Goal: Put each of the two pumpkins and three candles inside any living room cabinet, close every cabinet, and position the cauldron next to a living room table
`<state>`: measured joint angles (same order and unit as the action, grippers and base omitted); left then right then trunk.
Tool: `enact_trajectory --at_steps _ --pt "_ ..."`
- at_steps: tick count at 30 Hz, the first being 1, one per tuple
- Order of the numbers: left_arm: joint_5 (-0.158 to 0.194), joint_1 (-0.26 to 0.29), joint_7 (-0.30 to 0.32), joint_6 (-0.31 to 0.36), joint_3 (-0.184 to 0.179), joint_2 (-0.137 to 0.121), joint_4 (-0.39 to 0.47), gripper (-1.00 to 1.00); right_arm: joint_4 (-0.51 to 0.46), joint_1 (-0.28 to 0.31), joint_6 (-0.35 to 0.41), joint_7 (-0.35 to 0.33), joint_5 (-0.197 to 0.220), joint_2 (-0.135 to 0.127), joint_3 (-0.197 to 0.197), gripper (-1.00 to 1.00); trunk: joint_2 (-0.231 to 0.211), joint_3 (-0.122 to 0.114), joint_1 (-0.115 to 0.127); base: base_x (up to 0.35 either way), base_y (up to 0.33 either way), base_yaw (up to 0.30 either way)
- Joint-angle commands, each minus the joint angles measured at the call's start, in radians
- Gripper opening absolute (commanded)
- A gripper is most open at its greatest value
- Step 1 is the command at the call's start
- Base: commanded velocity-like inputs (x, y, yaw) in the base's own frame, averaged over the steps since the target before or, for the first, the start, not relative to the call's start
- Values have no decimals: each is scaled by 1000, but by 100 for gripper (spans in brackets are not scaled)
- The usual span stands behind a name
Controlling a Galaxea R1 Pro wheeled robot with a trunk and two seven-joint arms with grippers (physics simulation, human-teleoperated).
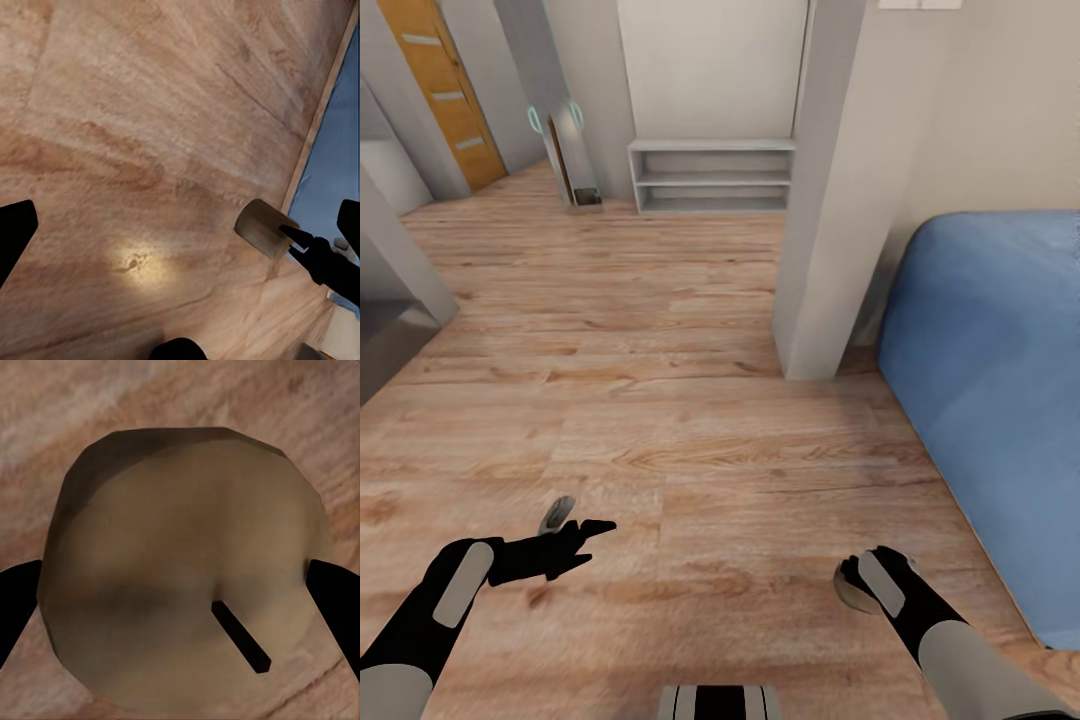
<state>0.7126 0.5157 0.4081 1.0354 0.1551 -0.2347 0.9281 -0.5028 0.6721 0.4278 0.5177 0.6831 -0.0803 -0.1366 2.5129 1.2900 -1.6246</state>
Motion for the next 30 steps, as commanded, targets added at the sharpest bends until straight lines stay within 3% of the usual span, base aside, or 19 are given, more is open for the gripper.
enact_trajectory --at_steps 1,14,26,30 --pt "0 0 0 1 0 0 0 100 -2 0 0 -1 1 0 0 -100 0 -4 0 -12 0 0" --pt "0 1 1 3 -2 0 0 100 -5 0 0 -1 1 0 -1 -100 -3 -58 6 -100 23 -186" --pt "-1 1 1 1 -4 0 0 100 -11 0 1 1 1 4 0 -100 -6 -104 12 -1 0 -7" --pt "-2 1 -12 -1 -3 -1 0 100 -72 0 15 5 2 5 -1 -100 -7 -120 13 0 0 0"
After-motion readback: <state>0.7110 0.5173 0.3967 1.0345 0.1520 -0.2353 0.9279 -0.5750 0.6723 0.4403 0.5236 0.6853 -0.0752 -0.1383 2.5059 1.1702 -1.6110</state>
